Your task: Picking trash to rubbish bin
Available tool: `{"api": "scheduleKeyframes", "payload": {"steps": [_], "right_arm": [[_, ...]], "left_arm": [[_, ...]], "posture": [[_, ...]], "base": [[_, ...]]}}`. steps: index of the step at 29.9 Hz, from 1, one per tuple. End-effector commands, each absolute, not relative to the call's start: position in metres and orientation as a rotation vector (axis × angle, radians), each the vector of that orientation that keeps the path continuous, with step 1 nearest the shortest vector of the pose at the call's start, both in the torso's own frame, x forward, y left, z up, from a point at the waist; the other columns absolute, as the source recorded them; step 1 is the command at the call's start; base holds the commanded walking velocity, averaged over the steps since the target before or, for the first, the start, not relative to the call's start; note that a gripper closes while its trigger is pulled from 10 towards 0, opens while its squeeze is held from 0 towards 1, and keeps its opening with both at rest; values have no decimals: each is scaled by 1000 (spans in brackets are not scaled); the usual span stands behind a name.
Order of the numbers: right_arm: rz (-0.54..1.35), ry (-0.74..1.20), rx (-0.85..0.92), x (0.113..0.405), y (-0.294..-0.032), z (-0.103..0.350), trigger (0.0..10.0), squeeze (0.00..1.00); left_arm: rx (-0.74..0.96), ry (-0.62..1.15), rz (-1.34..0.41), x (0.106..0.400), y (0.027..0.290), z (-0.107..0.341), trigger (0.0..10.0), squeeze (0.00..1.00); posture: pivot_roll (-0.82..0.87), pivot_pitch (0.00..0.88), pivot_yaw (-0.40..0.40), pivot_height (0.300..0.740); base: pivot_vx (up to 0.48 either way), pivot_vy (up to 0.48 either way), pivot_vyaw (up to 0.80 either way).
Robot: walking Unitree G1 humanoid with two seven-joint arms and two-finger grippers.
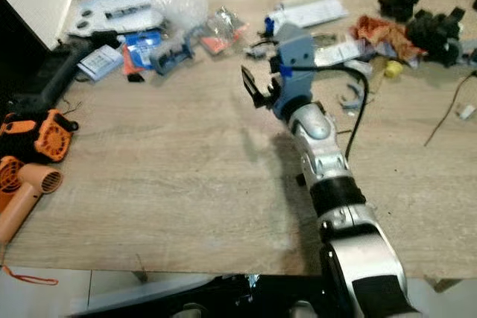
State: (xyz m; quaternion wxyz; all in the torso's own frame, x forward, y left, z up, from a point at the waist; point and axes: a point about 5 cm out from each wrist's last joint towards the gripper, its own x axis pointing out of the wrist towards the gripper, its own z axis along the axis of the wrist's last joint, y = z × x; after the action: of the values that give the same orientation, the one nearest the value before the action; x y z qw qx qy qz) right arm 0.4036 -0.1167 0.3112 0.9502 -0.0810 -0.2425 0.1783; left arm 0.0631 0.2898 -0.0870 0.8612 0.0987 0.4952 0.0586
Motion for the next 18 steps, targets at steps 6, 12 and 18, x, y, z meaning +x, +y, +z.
{"api": "scheduleKeyframes", "payload": {"steps": [6,12,18], "right_arm": [[345,-416,-142,413,-111,301,10000,0],[388,-322,-151,418,-103,295,10000,0],[351,-159,-313,425,-112,290,0,0]], "left_arm": [[250,1073,210,37,312,-80,10000,0],[268,1061,227,31,319,-76,10000,0],[261,1020,217,40,309,-79,10000,0]], "posture": [[126,541,142,740],[125,545,138,740],[92,532,115,740]], "base": [[0,0,0],[0,0,0],[0,0,0]]}}
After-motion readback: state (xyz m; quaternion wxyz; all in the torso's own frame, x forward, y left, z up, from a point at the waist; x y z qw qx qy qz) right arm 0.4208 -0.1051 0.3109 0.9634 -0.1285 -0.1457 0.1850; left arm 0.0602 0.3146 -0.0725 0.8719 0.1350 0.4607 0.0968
